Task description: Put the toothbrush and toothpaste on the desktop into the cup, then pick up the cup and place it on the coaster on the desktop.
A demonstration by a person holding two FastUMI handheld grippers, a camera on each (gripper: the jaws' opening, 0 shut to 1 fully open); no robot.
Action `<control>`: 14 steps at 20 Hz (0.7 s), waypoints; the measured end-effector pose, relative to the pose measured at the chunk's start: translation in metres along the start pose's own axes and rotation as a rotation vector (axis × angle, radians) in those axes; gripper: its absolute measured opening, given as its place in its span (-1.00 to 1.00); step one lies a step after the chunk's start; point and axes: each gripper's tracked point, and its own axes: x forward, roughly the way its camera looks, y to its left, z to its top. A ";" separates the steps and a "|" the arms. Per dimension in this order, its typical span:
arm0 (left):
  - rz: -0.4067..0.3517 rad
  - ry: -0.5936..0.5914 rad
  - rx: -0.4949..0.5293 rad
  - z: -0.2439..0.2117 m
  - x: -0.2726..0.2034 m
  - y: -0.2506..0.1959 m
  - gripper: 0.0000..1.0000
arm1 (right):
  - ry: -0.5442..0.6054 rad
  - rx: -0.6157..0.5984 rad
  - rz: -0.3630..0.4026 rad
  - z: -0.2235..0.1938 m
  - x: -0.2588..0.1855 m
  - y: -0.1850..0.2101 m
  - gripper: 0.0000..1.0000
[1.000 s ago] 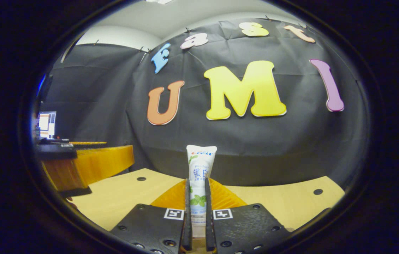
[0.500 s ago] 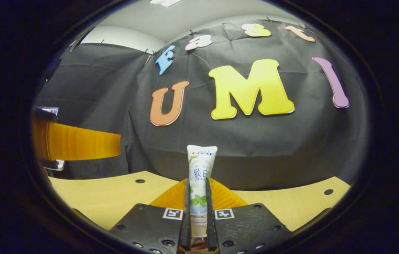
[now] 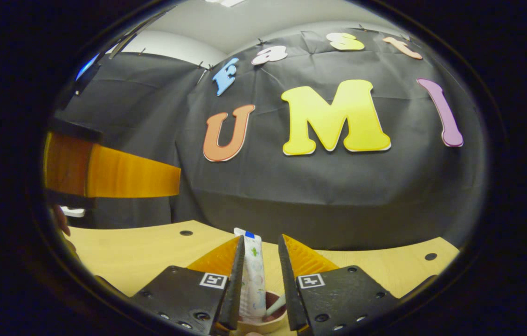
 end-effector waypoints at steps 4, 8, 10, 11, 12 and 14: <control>-0.012 0.000 -0.009 0.001 0.000 -0.008 0.94 | 0.024 0.007 -0.016 0.006 -0.016 -0.010 0.31; -0.032 0.001 -0.018 0.003 -0.002 -0.018 0.94 | 0.019 0.001 -0.072 0.030 -0.039 -0.033 0.72; -0.045 0.000 -0.018 0.006 -0.005 -0.024 0.94 | 0.033 -0.003 -0.151 0.039 -0.053 -0.054 0.77; -0.051 0.001 -0.016 0.007 -0.006 -0.028 0.94 | 0.053 0.001 -0.188 0.042 -0.061 -0.063 0.82; -0.058 0.003 -0.016 0.008 -0.007 -0.031 0.94 | 0.075 0.010 -0.219 0.044 -0.070 -0.070 0.83; -0.073 0.016 -0.017 0.006 -0.010 -0.038 0.94 | 0.106 0.021 -0.271 0.053 -0.095 -0.087 0.81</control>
